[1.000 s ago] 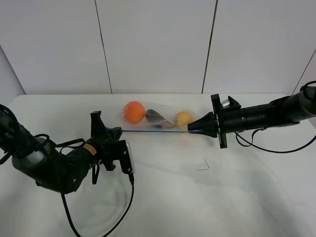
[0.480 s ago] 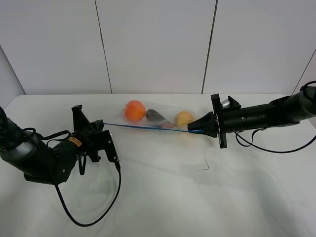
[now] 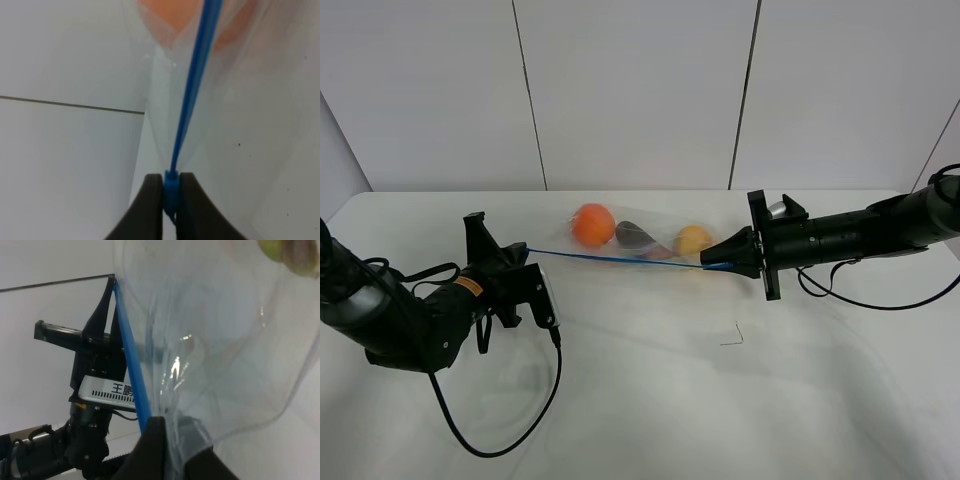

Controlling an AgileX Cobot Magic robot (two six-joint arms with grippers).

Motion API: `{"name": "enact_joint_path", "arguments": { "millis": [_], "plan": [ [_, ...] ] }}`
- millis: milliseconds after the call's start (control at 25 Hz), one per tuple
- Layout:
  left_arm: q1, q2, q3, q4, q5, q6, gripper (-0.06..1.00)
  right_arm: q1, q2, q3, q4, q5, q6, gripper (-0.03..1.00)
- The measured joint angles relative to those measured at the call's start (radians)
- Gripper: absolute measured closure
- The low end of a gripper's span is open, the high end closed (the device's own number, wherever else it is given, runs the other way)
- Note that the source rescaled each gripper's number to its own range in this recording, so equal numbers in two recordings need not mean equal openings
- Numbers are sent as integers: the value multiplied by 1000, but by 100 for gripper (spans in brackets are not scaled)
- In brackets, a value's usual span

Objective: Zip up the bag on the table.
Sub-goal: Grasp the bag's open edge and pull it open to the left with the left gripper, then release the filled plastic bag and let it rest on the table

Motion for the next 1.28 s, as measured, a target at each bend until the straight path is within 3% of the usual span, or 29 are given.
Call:
{"name": "enact_joint_path", "arguments": {
  "millis": [120, 360, 600, 920, 960, 1040, 1160, 1280],
  "plan": [
    [0, 0, 0, -5, 2, 1, 84, 0, 0, 0, 0, 0, 0, 96],
    [8, 0, 0, -46, 17, 0, 33, 0, 0, 0, -1, 0, 0, 96],
    [87, 0, 0, -74, 40, -39, 24, 0, 0, 0, -1, 0, 0, 96],
    [118, 0, 0, -134, 40, -477, 24, 0, 0, 0, -1, 2, 1, 96],
    [118, 0, 0, -134, 40, -477, 24, 0, 0, 0, -1, 2, 2, 96],
    [118, 0, 1, -182, 39, -577, 24, 0, 0, 0, -1, 2, 3, 96],
    [118, 0, 18, -239, 38, -809, 24, 0, 0, 0, -1, 2, 3, 96],
    [118, 0, 46, -248, 37, -1000, 24, 0, 0, 0, -1, 2, 3, 96]
  ]
}}
